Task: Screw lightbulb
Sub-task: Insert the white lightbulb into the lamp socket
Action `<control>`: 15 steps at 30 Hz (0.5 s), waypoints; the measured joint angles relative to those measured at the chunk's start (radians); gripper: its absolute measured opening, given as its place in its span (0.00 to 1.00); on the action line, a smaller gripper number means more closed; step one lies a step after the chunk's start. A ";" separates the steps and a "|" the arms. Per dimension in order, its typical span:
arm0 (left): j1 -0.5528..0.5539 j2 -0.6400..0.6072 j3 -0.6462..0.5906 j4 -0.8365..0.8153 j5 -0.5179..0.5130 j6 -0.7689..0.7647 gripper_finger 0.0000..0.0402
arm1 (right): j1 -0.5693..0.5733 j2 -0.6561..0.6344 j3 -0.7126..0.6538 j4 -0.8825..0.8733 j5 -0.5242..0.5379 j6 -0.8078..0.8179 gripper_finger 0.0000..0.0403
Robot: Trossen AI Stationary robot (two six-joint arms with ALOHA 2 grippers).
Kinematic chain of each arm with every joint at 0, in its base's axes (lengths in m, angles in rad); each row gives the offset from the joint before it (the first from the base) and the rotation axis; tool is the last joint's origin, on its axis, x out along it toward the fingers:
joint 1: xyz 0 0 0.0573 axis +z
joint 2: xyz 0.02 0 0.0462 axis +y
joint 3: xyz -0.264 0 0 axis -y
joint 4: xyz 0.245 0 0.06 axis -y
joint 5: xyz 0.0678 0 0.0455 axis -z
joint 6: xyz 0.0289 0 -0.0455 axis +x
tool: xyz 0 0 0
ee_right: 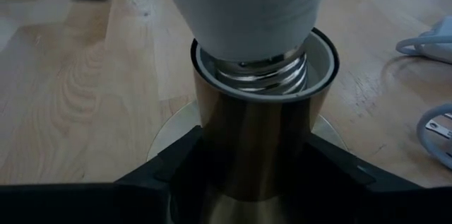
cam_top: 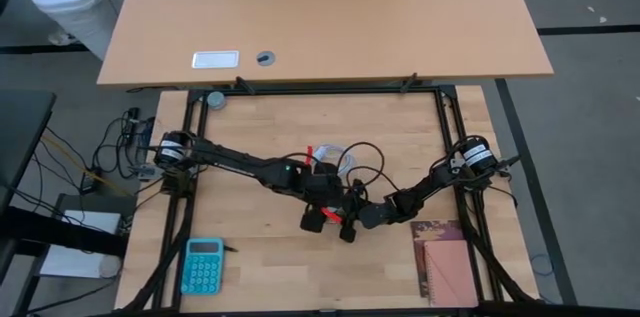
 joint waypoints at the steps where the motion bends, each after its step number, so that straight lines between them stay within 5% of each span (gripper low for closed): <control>1: 0.000 0.000 0.006 -0.019 0.000 0.000 0.77 | 0.000 0.000 0.000 0.001 0.000 0.000 0.49; 15: 0.009 0.067 0.070 -0.104 0.023 0.024 0.77 | -0.005 0.000 0.000 0.004 -0.015 -0.002 0.49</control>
